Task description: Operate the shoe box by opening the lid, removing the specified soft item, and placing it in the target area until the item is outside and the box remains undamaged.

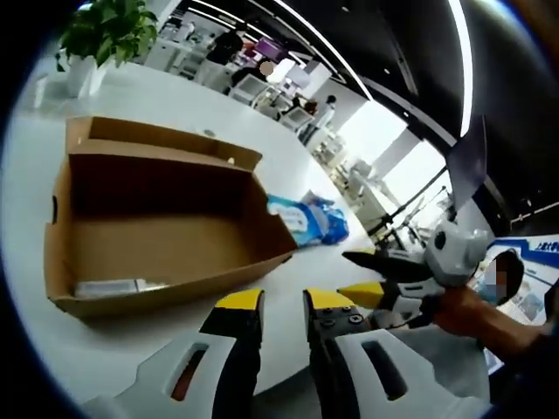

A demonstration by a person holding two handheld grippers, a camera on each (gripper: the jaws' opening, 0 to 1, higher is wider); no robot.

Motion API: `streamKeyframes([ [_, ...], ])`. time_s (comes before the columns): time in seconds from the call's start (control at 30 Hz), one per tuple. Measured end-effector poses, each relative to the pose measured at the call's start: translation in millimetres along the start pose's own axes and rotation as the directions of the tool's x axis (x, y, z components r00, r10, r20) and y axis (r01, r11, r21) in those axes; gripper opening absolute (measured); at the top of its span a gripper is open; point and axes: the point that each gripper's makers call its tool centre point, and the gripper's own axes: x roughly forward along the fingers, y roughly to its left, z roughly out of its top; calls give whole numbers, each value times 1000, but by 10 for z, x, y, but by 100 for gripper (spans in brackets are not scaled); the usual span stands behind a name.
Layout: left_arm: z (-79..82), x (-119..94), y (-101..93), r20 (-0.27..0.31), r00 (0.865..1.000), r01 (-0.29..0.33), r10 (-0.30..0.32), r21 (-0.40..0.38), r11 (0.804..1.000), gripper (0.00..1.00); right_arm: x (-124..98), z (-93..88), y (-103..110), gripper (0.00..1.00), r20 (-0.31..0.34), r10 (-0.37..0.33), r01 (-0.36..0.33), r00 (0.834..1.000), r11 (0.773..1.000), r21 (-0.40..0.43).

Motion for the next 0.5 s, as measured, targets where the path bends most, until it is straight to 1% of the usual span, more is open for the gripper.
streamKeyframes([
  [0.07,42,-27,21,10,1000,-3,3,0,1000,17,20,19,49,48,10,16,-16,1000,1000,13],
  [0.17,100,-68,67,21,1000,-8,8,6,1000,17,61,18,112,48,4,31,-31,1000,1000,4],
  [0.3,194,-156,196,23,999,-29,28,34,999,18,101,9,184,50,2,51,-51,999,999,6],
  [0.47,366,-303,371,23,998,-67,65,98,993,18,117,10,235,51,5,68,-68,998,997,21],
  [0.5,403,-337,433,13,997,-81,80,134,988,18,121,13,247,52,9,72,-72,997,997,28],
])
